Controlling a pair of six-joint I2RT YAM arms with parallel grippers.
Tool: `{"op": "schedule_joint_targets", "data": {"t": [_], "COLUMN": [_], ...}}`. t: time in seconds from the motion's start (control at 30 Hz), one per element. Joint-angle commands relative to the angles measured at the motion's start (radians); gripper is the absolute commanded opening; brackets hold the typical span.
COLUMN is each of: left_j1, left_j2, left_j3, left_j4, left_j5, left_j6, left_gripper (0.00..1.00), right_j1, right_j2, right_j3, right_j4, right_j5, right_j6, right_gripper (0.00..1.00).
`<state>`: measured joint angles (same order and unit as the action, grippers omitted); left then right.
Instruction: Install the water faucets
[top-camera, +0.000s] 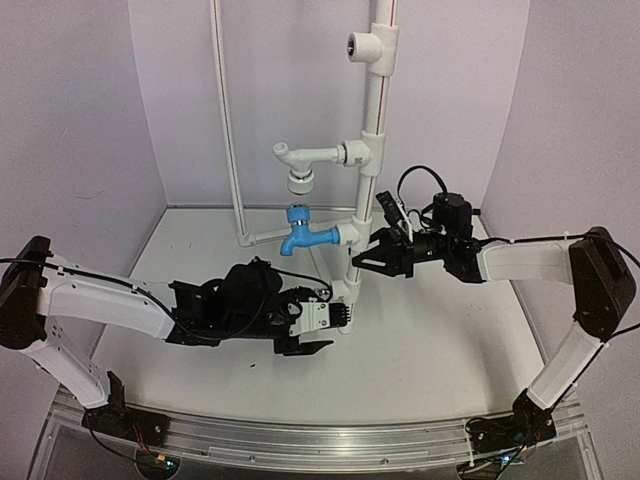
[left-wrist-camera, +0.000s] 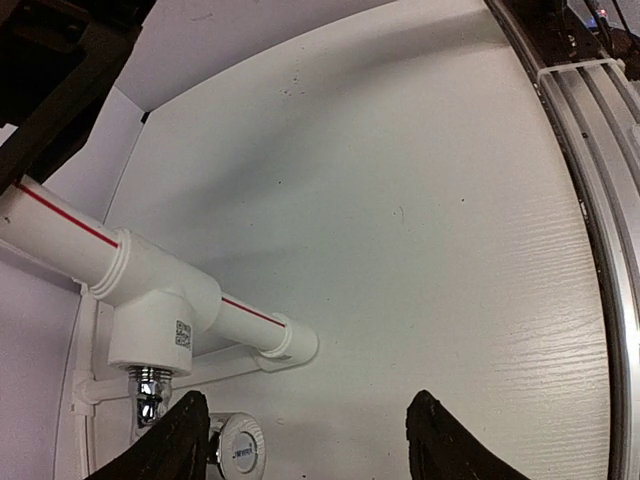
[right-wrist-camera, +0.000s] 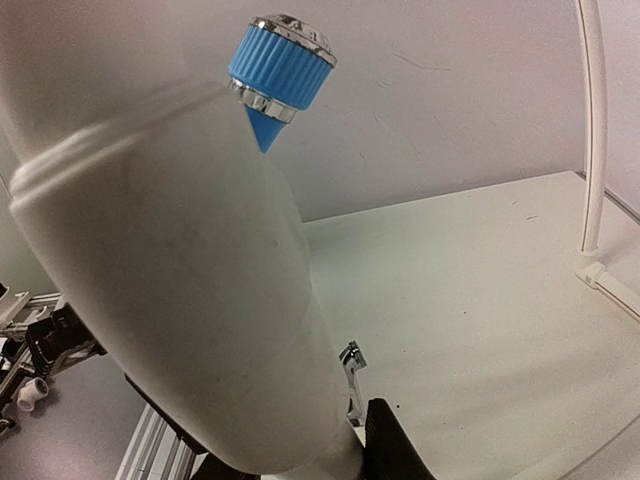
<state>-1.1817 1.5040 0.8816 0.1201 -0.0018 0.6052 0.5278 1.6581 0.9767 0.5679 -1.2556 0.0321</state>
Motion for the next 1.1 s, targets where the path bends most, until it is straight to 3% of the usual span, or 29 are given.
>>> {"op": "schedule_joint_targets", "data": {"t": [0.0, 0.37, 0.6, 0.9, 1.07], "left_j1": [-0.007, 0.025, 0.025, 0.025, 0.026], "left_j2": [0.013, -0.018, -0.027, 0.189, 0.33], "left_j3": [-0.009, -0.173, -0.323, -0.421, -0.406], "left_j4": [0.003, 0.274, 0.665, 1.181, 1.378], "left_j5": [-0.031, -0.013, -0.003, -0.018, -0.048], "left_j6": [-0.003, -0.273, -0.545, -0.881, -1.01], "left_gripper": [0.64, 0.54, 0.44, 0.27, 0.15], "right_j1": [0.001, 0.0, -0.001, -0.001, -0.001], "right_j2": [0.019, 0.01, 0.002, -0.002, -0.008], "right_j3": [0.053, 0.052, 0.046, 0.051, 0.048], "right_j4": [-0.054, -0.054, -0.054, -0.054, -0.054], "right_j5": [-0.027, -0.028, -0.024, -0.023, -0.019], "right_j6": [0.197, 0.207, 0.21, 0.216, 0.218], "right_gripper": [0.0, 0.0, 0.0, 0.0, 0.0]}}
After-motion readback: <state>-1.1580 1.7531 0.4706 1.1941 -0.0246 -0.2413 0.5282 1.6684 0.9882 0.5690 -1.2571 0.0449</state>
